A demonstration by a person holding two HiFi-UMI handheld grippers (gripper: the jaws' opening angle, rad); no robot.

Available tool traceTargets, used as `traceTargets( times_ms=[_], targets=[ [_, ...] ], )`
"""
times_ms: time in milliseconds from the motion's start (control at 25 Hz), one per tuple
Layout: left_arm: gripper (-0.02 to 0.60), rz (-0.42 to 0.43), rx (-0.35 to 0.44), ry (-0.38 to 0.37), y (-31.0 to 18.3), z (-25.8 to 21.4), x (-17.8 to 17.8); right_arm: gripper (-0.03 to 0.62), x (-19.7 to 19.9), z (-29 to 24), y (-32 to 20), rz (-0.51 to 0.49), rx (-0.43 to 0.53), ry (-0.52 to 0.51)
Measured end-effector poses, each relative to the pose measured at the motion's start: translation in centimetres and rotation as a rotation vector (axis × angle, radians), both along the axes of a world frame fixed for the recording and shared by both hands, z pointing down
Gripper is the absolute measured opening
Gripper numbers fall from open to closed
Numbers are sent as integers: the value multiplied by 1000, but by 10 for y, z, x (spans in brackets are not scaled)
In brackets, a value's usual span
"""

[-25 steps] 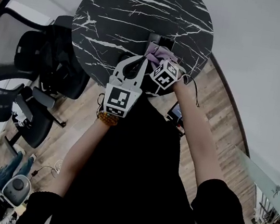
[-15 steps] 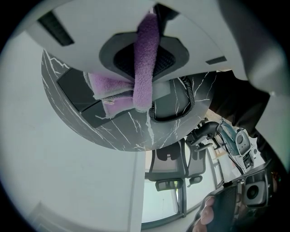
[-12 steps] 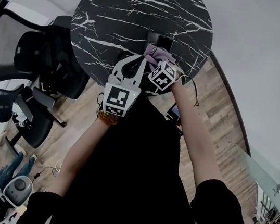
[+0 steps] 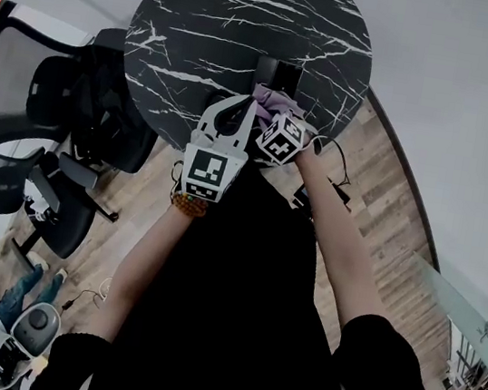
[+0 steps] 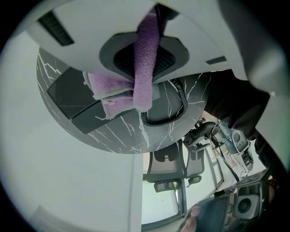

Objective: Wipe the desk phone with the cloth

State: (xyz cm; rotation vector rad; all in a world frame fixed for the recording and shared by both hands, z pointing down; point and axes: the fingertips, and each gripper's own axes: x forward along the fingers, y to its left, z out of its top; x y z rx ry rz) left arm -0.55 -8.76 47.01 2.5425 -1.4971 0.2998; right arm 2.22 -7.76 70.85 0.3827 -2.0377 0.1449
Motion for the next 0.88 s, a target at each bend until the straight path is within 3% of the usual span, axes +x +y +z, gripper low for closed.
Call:
traceTargets(
  times_ms=[880],
  targets=[
    [14, 38, -8, -22, -12, 2, 7, 58, -8, 11, 22, 88, -36, -10]
  ],
)
